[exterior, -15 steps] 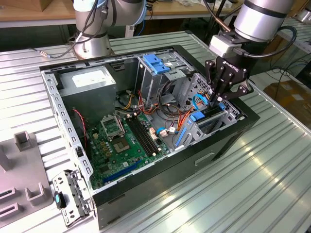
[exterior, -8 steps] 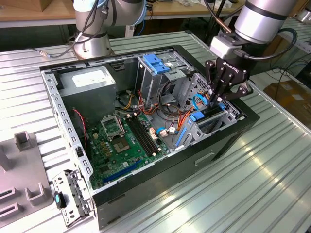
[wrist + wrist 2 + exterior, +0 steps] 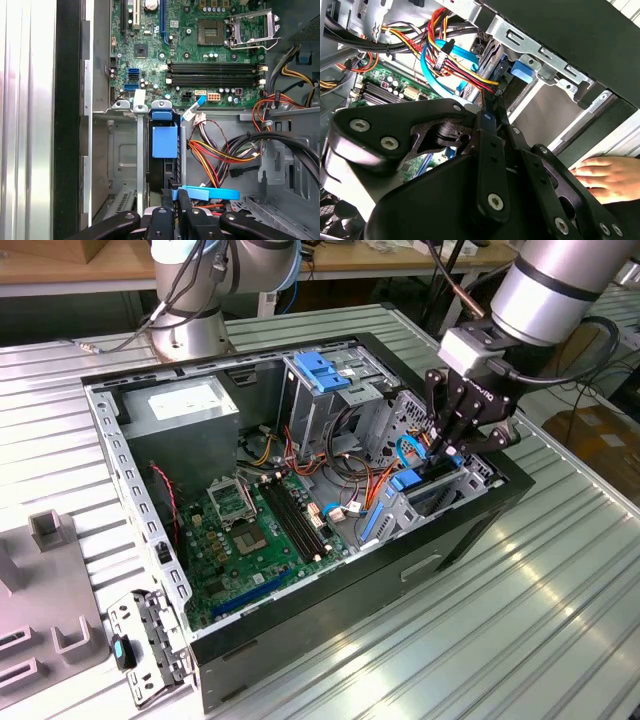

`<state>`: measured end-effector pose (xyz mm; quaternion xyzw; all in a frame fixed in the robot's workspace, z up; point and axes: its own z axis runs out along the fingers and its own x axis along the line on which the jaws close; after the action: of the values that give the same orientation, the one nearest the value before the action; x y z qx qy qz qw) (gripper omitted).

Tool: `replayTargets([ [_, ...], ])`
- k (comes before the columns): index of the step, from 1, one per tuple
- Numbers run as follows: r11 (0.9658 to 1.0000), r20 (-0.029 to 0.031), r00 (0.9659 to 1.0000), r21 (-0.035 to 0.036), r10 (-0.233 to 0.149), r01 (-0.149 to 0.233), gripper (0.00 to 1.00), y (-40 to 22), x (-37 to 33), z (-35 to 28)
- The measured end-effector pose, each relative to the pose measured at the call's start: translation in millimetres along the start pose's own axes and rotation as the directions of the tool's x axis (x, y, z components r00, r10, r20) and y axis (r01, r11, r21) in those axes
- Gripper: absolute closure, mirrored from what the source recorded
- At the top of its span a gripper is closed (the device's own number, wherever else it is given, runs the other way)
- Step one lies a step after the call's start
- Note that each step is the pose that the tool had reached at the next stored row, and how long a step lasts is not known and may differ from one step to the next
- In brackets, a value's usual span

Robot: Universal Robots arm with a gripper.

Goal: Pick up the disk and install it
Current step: 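Insert the second disk wire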

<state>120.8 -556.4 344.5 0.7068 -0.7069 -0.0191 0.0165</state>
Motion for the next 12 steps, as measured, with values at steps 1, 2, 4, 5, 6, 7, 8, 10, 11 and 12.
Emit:
replayTargets([
  [1,1.0,0.0006,1.0,0.0,0.0,0.0,0.84,0.0,0.3,0.1],
  [2,1.0,0.0012,1.0,0.0,0.0,0.0,0.84,0.0,0.5,0.3],
  [4,1.0,0.0025,1.0,0.0,0.0,0.0,0.84,-0.1,1.0,1.0],
  [5,1.0,0.0023,1.0,-0.0001,0.0,0.0,0.84,-0.1,1.6,2.7],
  [6,1.0,0.0019,1.0,-0.0002,0.0,0.0,0.84,-0.2,2.0,4.2],
  [7,1.0,0.0025,1.0,-0.0003,0.0,0.0,0.84,-0.4,2.5,5.9],
  [8,1.0,0.0037,1.0,-0.0002,0.0,0.0,0.84,-0.4,2.9,7.3],
  [10,1.0,0.0025,1.0,-0.0002,0.0,0.0,0.84,-0.5,2.6,6.4],
  [11,1.0,0.0019,1.0,-0.0002,0.0,0.0,0.84,-0.5,2.7,6.1],
  [12,1.0,0.0013,1.0,-0.0001,0.0,0.0,0.84,-0.4,2.9,5.8],
])
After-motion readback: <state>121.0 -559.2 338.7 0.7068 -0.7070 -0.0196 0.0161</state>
